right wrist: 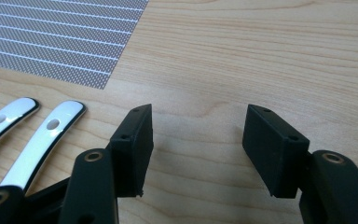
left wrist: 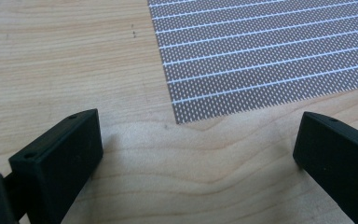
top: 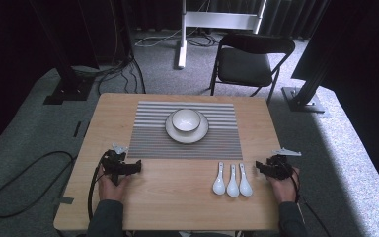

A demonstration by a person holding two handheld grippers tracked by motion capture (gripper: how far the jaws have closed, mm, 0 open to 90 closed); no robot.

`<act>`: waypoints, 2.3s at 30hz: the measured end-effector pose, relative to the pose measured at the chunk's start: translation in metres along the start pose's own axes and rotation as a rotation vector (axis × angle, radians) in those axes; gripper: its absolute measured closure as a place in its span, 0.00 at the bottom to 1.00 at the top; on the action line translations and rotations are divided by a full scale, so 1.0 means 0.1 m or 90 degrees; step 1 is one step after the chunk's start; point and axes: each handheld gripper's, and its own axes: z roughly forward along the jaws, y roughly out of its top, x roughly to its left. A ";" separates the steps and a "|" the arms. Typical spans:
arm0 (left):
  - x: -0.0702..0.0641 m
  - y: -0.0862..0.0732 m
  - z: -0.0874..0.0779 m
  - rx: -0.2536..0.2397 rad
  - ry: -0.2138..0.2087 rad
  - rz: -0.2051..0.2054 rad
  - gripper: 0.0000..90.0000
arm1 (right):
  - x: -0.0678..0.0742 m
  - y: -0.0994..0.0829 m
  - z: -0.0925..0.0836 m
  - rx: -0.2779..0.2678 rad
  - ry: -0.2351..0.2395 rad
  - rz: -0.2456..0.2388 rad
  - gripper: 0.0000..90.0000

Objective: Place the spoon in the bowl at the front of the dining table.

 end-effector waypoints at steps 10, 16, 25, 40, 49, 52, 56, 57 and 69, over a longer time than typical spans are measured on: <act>0.00 0.00 0.00 0.000 0.003 -0.001 0.02 | -0.01 0.00 0.00 -0.002 0.008 0.001 0.46; -0.01 0.00 0.00 0.000 0.003 -0.004 0.02 | -0.01 0.01 0.00 0.001 0.009 0.005 0.45; -0.01 0.00 0.00 0.000 0.005 -0.007 0.02 | 0.01 0.02 -0.02 0.002 0.013 0.001 0.45; -0.02 -0.01 -0.01 0.000 0.007 -0.010 0.02 | 0.19 0.12 -0.17 -0.039 0.043 -0.025 0.46; -0.03 -0.01 -0.01 0.000 0.011 -0.013 0.02 | 0.25 0.14 -0.19 -0.044 0.058 -0.028 0.47; -0.03 -0.01 -0.01 -0.001 0.012 -0.014 0.02 | 0.27 0.14 -0.19 -0.044 0.061 -0.029 0.48; -0.03 -0.01 -0.01 0.000 0.012 -0.014 0.02 | 0.30 0.15 -0.21 -0.044 0.073 -0.035 0.51; -0.03 -0.01 -0.01 0.000 0.012 -0.014 0.02 | 0.31 0.16 -0.21 -0.046 0.076 -0.036 0.51; -0.04 -0.01 -0.01 0.000 0.013 -0.015 0.02 | 0.42 0.17 -0.19 -0.042 0.091 -0.048 0.51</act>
